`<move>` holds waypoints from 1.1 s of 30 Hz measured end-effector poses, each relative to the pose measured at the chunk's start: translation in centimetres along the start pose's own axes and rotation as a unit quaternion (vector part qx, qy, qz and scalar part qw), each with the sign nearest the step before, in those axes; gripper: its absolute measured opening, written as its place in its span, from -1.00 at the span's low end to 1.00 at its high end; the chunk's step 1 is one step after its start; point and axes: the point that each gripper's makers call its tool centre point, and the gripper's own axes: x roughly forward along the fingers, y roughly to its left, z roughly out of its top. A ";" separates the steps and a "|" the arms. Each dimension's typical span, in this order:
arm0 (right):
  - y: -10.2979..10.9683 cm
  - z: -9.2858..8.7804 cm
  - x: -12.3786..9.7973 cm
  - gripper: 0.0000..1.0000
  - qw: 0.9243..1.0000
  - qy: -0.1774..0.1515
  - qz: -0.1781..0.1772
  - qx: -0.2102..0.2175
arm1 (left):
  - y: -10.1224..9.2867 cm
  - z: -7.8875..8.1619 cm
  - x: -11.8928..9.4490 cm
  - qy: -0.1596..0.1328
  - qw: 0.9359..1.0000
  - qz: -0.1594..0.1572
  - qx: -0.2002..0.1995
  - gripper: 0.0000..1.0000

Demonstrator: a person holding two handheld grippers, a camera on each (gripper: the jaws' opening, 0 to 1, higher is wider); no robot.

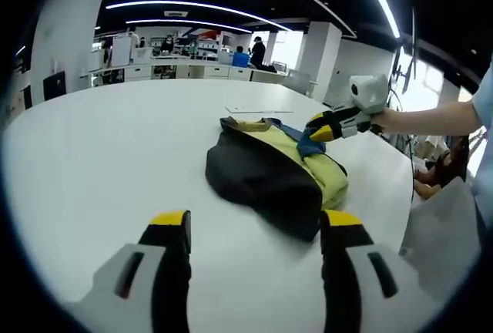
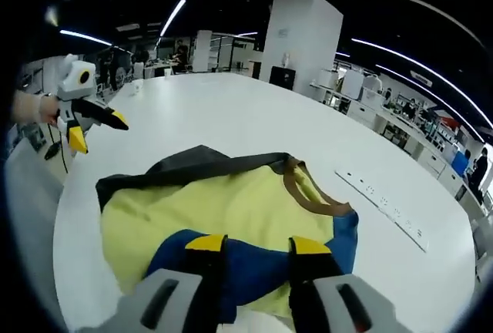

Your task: Fold the garment on the visible template until the final outline fits inside the template.

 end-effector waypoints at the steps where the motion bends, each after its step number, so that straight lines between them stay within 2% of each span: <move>1: 0.3 0.0 -0.4 -0.29 1.000 -0.005 0.001 0.004 | 0.0 0.1 0.0 0.000 1.000 -0.001 0.001 0.31; 6: 1.6 -0.3 -1.6 0.06 1.000 -0.008 0.012 -0.005 | -0.2 0.2 0.1 0.002 1.000 -0.006 0.005 0.31; 11: 2.1 -0.4 -2.6 0.31 1.000 -0.011 0.019 0.004 | -0.3 0.4 0.3 0.002 1.000 -0.009 0.007 0.31; 16: 2.3 -0.4 -3.6 0.41 1.000 -0.019 0.016 0.019 | -0.5 0.5 0.4 -0.001 1.000 -0.011 0.008 0.31; 20: 2.5 -0.4 -4.6 0.35 0.999 -0.030 0.008 0.023 | -0.6 0.6 0.4 -0.002 1.000 -0.012 0.008 0.32; 27: 3.3 -1.5 -5.5 0.31 0.999 -0.020 0.001 0.027 | -0.7 0.6 0.3 -0.005 1.000 -0.013 0.006 0.32; 30: 4.1 -2.3 -5.8 0.16 0.999 -0.014 0.002 0.047 | -0.7 0.6 0.4 -0.007 1.000 -0.012 0.004 0.31; 33: 4.7 -3.1 -5.8 -0.04 0.999 -0.009 -0.002 0.041 | -0.8 0.7 0.3 -0.009 1.000 -0.011 0.004 0.31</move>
